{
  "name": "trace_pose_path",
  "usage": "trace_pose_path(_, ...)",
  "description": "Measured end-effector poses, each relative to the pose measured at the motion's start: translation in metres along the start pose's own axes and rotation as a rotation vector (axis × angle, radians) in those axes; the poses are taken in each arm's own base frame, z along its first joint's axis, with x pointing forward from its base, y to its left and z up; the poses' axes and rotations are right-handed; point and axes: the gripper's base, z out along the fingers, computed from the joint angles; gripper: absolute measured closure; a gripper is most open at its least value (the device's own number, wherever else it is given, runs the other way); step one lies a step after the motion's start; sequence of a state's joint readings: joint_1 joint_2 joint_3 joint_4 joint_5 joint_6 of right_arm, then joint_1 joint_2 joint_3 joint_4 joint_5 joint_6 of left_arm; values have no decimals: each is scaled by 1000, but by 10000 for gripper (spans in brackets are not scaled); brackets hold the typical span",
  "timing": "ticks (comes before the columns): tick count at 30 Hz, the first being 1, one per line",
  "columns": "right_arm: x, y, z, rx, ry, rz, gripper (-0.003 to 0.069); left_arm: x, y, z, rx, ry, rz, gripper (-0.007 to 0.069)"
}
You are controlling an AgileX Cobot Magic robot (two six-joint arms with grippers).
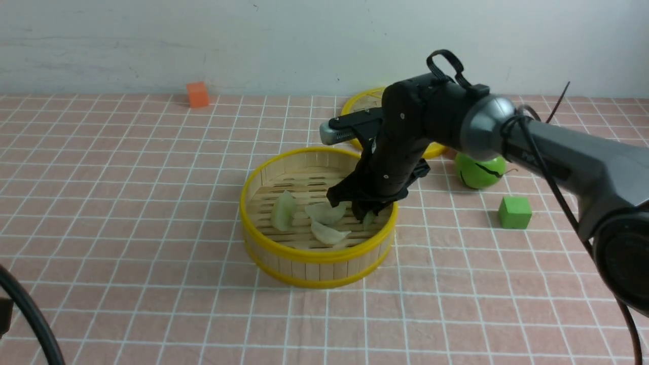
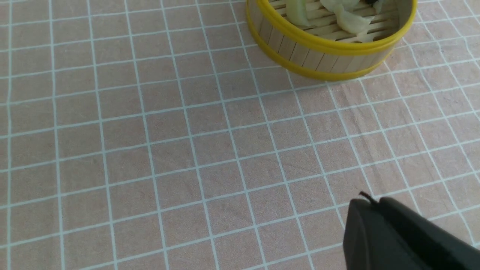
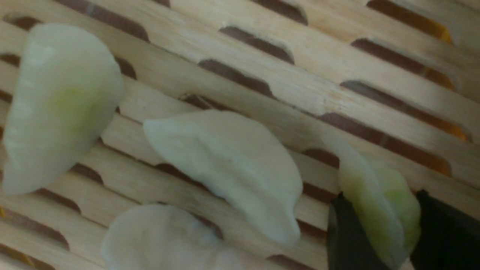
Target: Put the dumplings into the steamer on the table with the pink tablecloth.
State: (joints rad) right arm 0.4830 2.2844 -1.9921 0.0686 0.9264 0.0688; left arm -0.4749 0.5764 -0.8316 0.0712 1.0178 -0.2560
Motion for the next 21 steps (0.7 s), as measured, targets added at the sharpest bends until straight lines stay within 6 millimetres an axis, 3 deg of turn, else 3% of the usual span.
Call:
trace_pose_path(1,0,0,0,0,-2,0,356,1,0,1,0,0,0,607)
trace_pose_path(4,-7,2,-13,-2,2,-1,218,16,3,8,2,-4,3,607)
trace_pose_path(5,-7,2,-14,-2,4,-1,213,18,3,9,2,-6,3,607)
trace_pose_path(7,-12,4,-41,-4,23,-21,175,36,7,15,17,-59,2,606)
trace_pose_path(8,-13,5,-45,-5,20,-28,175,41,8,17,21,-69,1,606)
trace_pose_path(9,-14,7,-71,-7,20,-58,190,51,9,18,41,-139,-9,606)
trace_pose_path(12,-13,12,-106,-13,-2,-102,243,64,12,21,62,-210,-20,606)
trace_pose_path(13,-12,15,-132,-18,-35,-130,298,73,13,24,75,-254,-27,606)
trace_pose_path(15,-8,18,-160,-27,-74,-161,377,79,14,27,85,-291,-26,605)
trace_pose_path(16,-2,20,-184,-40,-107,-175,451,82,14,29,92,-316,-26,604)
trace_pose_path(18,5,22,-201,-51,-123,-188,515,84,15,31,95,-324,-26,603)
trace_pose_path(19,17,22,-217,-68,-151,-193,596,85,15,32,95,-324,-26,603)
trace_pose_path(21,33,23,-234,-92,-206,-193,664,86,15,33,95,-321,-25,603)
